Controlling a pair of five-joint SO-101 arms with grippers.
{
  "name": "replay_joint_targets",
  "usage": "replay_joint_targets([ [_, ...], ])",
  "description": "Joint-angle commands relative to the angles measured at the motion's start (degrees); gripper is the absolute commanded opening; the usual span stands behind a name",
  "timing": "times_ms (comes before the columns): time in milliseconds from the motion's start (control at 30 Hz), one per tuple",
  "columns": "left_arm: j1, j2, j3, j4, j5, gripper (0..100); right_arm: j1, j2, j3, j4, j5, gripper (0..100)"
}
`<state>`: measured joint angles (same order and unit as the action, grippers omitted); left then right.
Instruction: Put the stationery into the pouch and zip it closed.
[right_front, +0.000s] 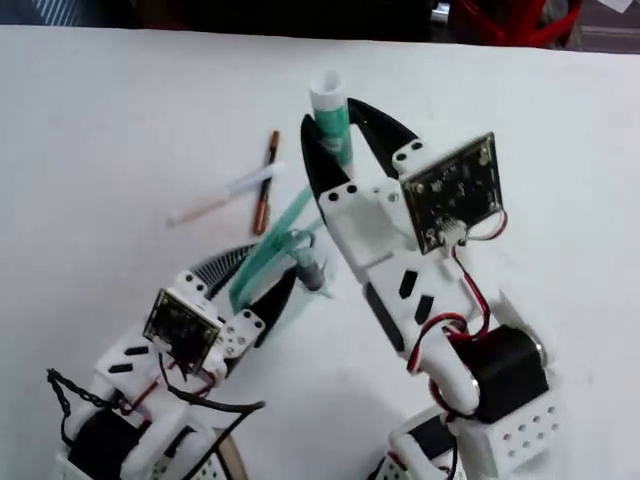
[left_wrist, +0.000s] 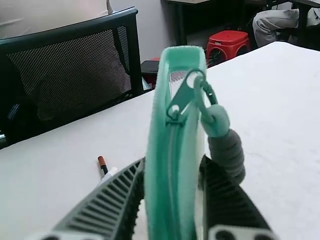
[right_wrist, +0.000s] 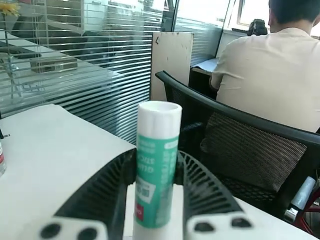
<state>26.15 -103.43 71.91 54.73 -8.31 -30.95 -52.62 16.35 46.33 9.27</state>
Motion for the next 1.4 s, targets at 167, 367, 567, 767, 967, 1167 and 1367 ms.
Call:
replay_joint_targets([
  [167, -2.2, 0.5, -0.4, -0.1, 0.5, 18, -1.5, 0.7, -2.0, -0.9, -0.4, 1.8],
  [367, -3.7, 0.5, 2.9, -3.9, 0.5, 18, 1.3, 0.5, -0.7, 1.3, -0.4, 1.8],
  [567, -3.5, 0.5, 6.4, -8.0, 0.5, 18, 1.3, 0.4, 6.9, -1.9, -0.5, 1.8],
  [767, -3.6, 0.5, 6.4, -7.8, 0.5, 18, 0.8, 0.3, 14.2, -14.3, -0.5, 1.8],
  [967, -3.5, 0.5, 6.4, -8.1, 0.5, 18, 0.7, 0.2, 18.2, -11.7, -0.4, 1.8],
  [1167, -3.5, 0.5, 6.2, -8.1, 0.5, 18, 0.7, 0.2, 24.0, -17.6, -0.4, 1.8],
  [1367, -3.4, 0.5, 6.2, -8.2, 0.5, 18, 0.4, 0.1, 24.0, -17.6, -0.5, 1.8],
])
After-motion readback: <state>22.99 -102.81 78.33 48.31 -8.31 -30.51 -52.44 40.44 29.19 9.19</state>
